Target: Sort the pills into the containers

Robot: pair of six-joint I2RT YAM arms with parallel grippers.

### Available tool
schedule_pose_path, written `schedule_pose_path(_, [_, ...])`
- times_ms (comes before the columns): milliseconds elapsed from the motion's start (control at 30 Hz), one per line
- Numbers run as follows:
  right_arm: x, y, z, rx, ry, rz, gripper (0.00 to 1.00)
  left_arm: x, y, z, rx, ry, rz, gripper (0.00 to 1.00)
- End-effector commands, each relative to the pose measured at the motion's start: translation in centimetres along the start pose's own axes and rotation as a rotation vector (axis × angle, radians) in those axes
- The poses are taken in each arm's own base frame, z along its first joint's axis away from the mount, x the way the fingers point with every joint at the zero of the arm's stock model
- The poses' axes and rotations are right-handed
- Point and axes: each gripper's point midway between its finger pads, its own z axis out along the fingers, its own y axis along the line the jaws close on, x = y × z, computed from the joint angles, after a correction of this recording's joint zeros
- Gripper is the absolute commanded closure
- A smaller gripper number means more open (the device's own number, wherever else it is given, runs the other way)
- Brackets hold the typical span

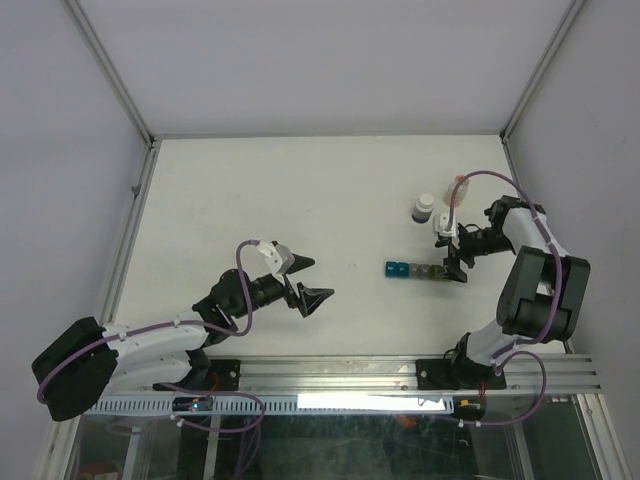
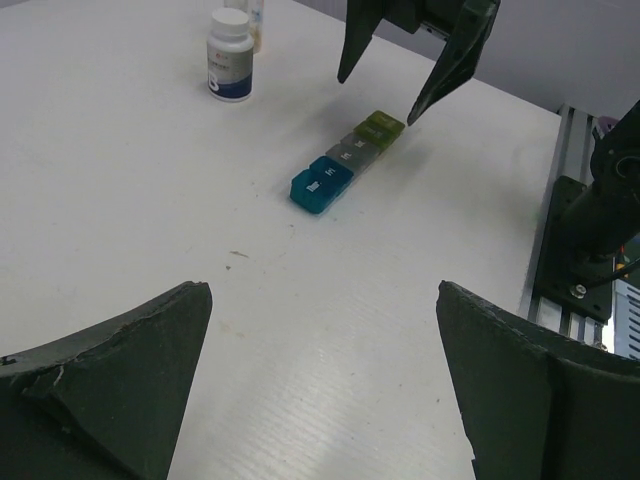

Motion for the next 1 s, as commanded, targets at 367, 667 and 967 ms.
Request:
schedule_pose_path(367, [1.3, -0.2, 3.8, -0.011, 0.134, -0.101, 0.21, -1.3, 0.0, 0.3, 0.014, -0.079, 0.025, 0.01])
schedule_pose_path(667, [2.1, 0.1, 4.5, -0.008, 0.18, -0.118, 0.31, -1.2, 0.0, 0.4, 0.013, -0.074, 0.007, 0.01])
schedule_pose_path(967, [1.7, 0.2, 4.9, -0.014, 0.182, -0.124, 0.43, -1.0, -0.1, 0.4, 0.016, -0.068, -0.001, 0.01])
